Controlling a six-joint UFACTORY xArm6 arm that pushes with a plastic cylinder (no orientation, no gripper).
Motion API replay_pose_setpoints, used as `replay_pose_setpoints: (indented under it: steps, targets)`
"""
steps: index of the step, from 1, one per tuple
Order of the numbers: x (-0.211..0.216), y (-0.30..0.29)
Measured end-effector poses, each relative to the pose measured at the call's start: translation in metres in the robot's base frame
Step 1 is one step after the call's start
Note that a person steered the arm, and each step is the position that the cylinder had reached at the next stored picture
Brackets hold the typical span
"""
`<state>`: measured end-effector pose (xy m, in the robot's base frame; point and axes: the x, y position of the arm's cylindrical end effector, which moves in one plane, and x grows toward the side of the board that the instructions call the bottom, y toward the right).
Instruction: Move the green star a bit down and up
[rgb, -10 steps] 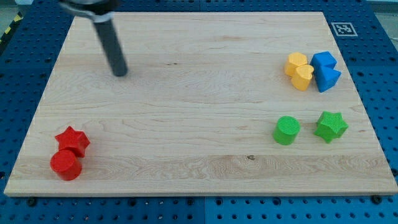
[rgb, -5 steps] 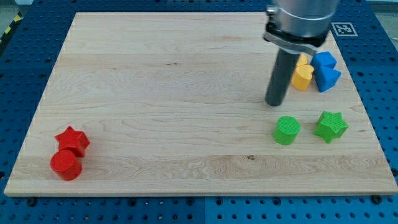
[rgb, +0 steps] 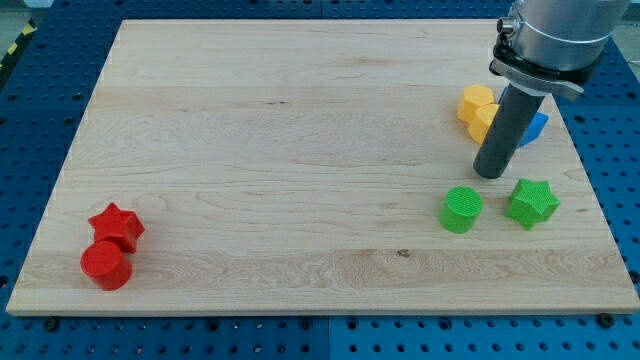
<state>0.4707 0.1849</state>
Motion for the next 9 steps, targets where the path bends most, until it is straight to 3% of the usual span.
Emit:
replay_pose_setpoints:
  steps: [5, 7, 9]
  targets:
    - [0.005, 0.028]
    - [0.023, 0.064]
    - [0.069, 0.1]
